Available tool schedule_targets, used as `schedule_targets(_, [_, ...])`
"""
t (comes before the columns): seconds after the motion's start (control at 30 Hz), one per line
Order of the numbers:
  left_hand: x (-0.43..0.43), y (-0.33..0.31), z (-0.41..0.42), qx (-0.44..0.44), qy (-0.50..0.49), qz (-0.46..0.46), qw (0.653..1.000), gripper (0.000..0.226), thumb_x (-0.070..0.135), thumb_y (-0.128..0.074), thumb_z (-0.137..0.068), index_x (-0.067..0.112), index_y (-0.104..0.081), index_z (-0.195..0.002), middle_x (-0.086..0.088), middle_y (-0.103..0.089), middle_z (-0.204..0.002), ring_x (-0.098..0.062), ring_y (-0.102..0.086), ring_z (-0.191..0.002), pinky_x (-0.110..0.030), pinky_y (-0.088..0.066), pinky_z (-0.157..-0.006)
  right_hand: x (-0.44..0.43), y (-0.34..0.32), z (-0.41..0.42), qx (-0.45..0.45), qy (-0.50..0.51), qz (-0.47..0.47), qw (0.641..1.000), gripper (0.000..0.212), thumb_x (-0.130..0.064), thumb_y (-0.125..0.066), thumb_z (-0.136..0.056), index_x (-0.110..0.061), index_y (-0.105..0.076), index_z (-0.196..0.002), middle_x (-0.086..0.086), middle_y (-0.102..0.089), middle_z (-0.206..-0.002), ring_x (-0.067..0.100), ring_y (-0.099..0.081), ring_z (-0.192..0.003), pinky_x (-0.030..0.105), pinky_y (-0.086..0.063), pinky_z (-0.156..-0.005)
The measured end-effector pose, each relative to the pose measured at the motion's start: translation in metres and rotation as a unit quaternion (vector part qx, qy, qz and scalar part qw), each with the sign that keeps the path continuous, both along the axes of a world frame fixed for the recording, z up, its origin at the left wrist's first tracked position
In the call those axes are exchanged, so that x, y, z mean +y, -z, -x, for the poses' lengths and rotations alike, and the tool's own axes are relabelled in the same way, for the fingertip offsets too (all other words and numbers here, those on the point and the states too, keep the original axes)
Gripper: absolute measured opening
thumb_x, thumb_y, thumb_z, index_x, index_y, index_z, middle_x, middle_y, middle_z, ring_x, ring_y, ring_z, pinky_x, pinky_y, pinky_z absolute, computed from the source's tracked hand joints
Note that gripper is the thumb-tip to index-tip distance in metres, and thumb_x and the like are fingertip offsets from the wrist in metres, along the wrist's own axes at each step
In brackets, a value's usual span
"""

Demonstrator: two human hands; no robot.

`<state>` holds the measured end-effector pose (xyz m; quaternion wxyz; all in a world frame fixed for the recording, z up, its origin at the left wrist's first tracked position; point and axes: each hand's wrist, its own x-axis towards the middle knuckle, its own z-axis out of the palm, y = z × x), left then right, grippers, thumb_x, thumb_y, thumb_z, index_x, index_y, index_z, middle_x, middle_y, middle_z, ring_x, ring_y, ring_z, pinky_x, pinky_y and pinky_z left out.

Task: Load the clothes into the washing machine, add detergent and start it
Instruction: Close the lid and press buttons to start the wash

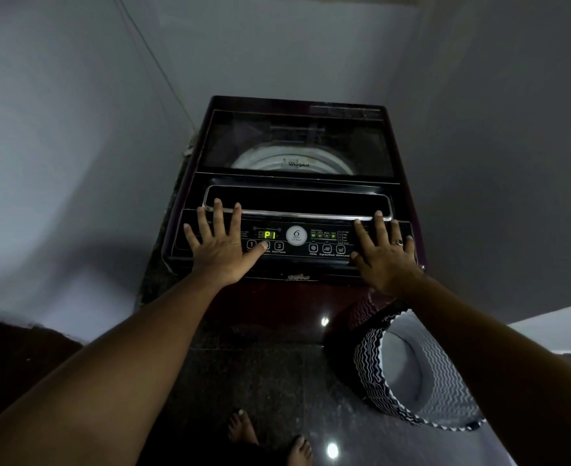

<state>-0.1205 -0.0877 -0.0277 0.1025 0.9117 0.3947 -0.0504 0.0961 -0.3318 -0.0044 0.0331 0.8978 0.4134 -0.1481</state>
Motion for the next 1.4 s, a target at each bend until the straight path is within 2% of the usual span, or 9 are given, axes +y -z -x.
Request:
schedule_targets(0.53, [-0.0029,0.0039,0.0,-0.02,-0.01,-0.026,0.999,0.101,0.089,-0.02,-0.083,0.033,0.02,-0.157,-0.008,0.027,-0.166,-0.04,0.023,-0.151,-0.069,0.007,-0.118,-0.001,0.0014,-0.0011,-0.003,-0.002,-0.009,1.0,0.072,-0.06,-0.024,-0.103,-0.034,0.013,-0.16,0.012,0.027,-0.166,0.044,0.017,-0.153,0.068,-0.004,-0.121])
schedule_targets(0.8, [-0.0035,0.0036,0.0003,-0.011,-0.004,-0.013,1.0,0.101,0.088,-0.019,-0.084,0.031,0.024,-0.156,-0.009,0.034,-0.163,-0.041,0.028,-0.149,-0.07,0.009,-0.116,-0.001,0.0017,-0.0008,-0.001,-0.001,-0.008,1.0,0.072,-0.06,-0.024,-0.103,-0.035,0.012,-0.16,0.012,0.026,-0.166,0.044,0.016,-0.153,0.068,-0.004,-0.121])
schedule_targets(1.4, [-0.0041,0.0007,0.0014,-0.017,0.0,-0.004,1.0,0.101,0.087,-0.022,-0.085,0.031,0.021,-0.157,-0.009,0.03,-0.164,-0.041,0.027,-0.15,-0.07,0.008,-0.117,0.0,0.0025,-0.0031,-0.003,-0.002,-0.005,1.0,0.073,-0.06,-0.024,-0.103,-0.035,0.013,-0.16,0.012,0.026,-0.166,0.044,0.016,-0.153,0.068,-0.004,-0.12])
